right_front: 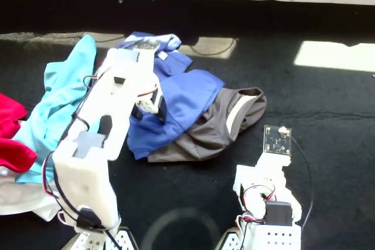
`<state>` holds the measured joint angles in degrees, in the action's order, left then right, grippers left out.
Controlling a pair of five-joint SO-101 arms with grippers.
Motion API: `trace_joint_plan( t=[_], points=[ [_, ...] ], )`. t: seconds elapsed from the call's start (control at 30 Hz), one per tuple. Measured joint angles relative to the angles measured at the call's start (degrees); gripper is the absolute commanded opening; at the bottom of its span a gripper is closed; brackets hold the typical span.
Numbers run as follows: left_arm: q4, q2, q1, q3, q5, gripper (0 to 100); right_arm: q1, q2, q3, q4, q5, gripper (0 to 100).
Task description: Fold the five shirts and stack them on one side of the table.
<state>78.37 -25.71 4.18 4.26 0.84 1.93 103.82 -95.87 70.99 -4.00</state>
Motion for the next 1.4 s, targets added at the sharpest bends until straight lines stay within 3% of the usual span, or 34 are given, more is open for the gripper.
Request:
trace_joint_plan(
  t=[0.13, 0.27, 0.53, 0.77, 1.0, 1.23, 1.4],
  points=[
    [-0.2, -1.0, -1.3, 0.2, -1.3, 0, 0.0, 0.0, 0.0, 0.0, 0.0, 0.7],
    [-0.2, -1.1, -6.8, 1.1, -1.4, 1, 0.0, 0.0, 0.0, 0.0, 0.0, 0.7],
    [9.4, 7.1, -28.8, 13.8, -2.2, 1, 0.0, 0.0, 0.0, 0.0, 0.0, 0.7],
    [12.7, 17.5, -51.1, 28.0, -12.4, 1, 0.0, 0.0, 0.0, 0.0, 0.0, 0.7],
    [12.0, 18.9, -67.6, 33.6, -19.5, 1, 0.0, 0.0, 0.0, 0.0, 0.0, 0.7],
    [1.8, 19.0, -76.7, 32.4, -20.2, 1, 0.0, 0.0, 0.0, 0.0, 0.0, 0.7],
    [-1.9, 19.0, -77.0, 24.0, -20.2, 19, 0.0, 0.0, 0.0, 0.0, 0.0, 0.7]
  ],
)
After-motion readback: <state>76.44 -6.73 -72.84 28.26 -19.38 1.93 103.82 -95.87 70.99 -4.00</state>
